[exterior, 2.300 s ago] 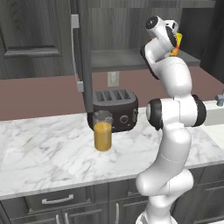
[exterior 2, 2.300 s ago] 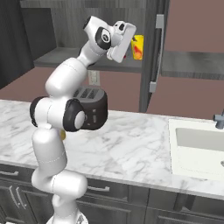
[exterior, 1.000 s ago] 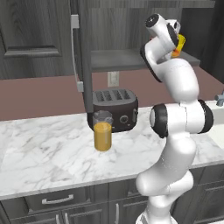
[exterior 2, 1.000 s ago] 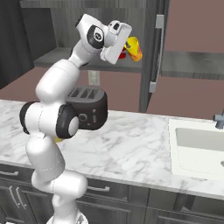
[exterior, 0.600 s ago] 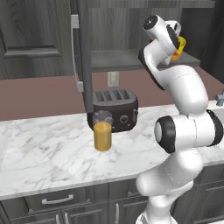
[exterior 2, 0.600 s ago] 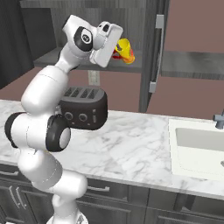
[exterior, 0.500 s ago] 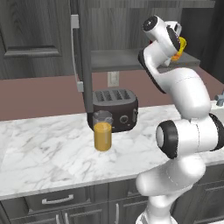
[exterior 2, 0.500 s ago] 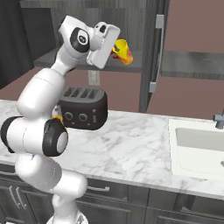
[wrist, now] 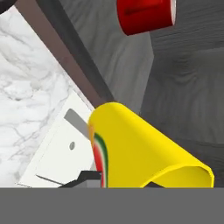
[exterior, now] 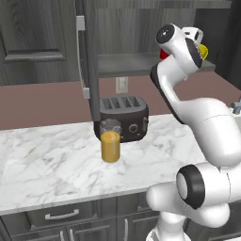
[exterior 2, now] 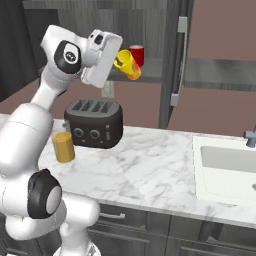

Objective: There is a tray on the dining counter. Grab the cup, mug, and pitcher and place them on the tray. The pitcher may be placed next to the tray if it cannot fit the tray.

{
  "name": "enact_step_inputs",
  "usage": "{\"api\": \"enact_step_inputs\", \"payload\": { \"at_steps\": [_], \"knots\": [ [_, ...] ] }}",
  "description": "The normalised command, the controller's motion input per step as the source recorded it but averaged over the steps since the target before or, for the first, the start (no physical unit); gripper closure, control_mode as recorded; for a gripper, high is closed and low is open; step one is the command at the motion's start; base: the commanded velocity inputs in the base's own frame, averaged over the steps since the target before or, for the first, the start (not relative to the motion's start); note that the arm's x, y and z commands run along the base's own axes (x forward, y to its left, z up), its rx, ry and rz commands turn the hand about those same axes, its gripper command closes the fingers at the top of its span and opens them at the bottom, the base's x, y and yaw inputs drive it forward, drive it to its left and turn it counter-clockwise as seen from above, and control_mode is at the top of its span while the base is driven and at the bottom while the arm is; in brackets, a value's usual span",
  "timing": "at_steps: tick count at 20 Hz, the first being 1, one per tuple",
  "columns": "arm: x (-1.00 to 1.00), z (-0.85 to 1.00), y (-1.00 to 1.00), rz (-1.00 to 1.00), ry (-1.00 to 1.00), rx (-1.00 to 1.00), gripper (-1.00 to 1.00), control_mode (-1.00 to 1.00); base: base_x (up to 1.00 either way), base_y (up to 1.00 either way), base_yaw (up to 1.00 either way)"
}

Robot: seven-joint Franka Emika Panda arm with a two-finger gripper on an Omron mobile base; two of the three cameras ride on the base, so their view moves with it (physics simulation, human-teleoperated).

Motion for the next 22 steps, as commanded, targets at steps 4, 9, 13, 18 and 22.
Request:
{"api": "enact_step_inputs", "payload": {
  "at_steps": [4,9,13,18,22],
  "knots": [
    [-0.88,0.20,0.26,0.00,0.05,0.03,1.00,-1.00,0.00,0.00,0.00],
    [-0.78,0.09,0.22,0.00,0.13,0.11,1.00,-1.00,0.00,0.00,0.00],
    [-0.55,0.00,0.19,0.00,0.17,0.19,1.00,-1.00,0.00,0.00,0.00],
    [-0.48,0.00,0.29,0.00,0.14,0.15,1.00,-1.00,0.00,0.00,0.00],
    [-0.30,-0.15,0.31,0.00,0.18,0.13,1.00,-1.00,0.00,0.00,0.00]
  ]
}}
